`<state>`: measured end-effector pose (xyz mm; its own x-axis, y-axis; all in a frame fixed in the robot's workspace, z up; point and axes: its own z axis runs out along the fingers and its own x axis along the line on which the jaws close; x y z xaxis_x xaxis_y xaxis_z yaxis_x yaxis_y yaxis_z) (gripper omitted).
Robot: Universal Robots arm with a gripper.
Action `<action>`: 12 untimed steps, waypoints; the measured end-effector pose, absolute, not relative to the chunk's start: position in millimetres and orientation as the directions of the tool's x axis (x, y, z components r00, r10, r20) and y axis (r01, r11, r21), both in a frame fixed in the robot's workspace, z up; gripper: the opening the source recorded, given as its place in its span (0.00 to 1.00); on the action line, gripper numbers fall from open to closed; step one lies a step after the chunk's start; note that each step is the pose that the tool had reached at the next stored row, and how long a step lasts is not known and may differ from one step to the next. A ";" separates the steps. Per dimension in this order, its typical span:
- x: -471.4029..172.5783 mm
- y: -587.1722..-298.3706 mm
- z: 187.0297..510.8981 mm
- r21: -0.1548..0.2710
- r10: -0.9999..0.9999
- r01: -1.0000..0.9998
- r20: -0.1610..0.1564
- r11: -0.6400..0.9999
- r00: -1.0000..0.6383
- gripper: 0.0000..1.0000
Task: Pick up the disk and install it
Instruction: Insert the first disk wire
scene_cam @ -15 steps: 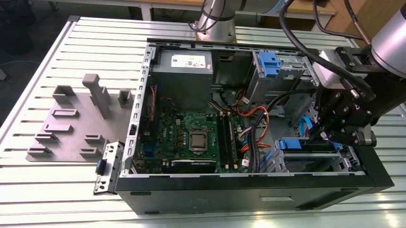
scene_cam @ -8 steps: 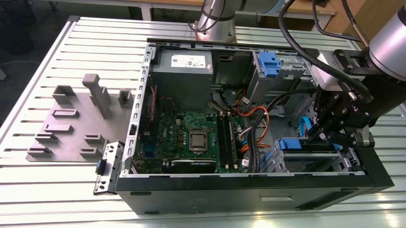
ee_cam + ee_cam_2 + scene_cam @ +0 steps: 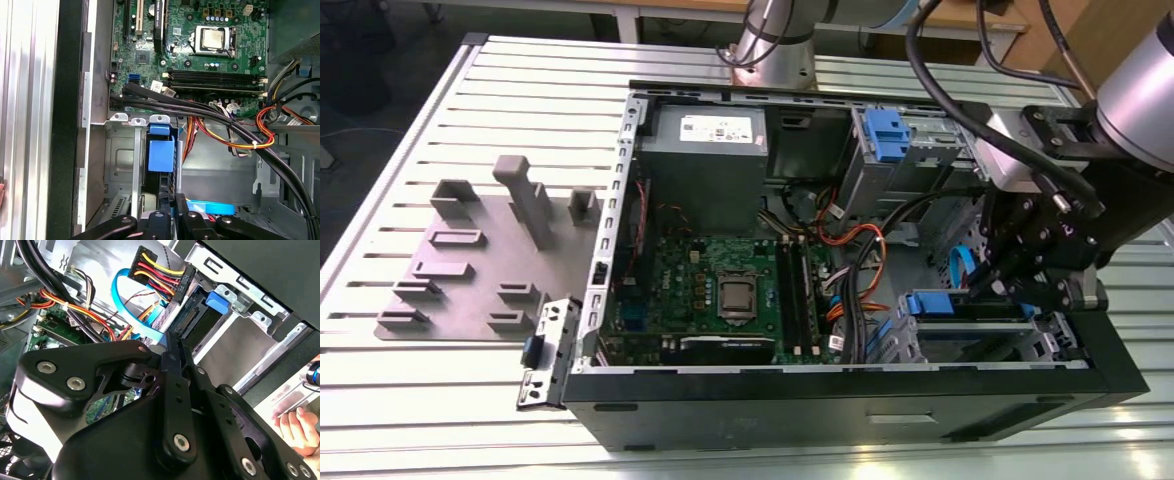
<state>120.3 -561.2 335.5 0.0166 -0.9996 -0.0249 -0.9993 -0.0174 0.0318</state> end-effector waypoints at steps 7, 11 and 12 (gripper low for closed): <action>120.7 -561.9 335.6 0.032 -1.000 -0.999 -0.025 -0.018 0.017 0.16; 122.4 -562.1 335.7 0.033 -1.000 -0.999 -0.025 -0.017 0.017 0.16; 122.4 -562.1 335.7 0.033 -1.000 -0.999 -0.025 -0.017 0.017 0.16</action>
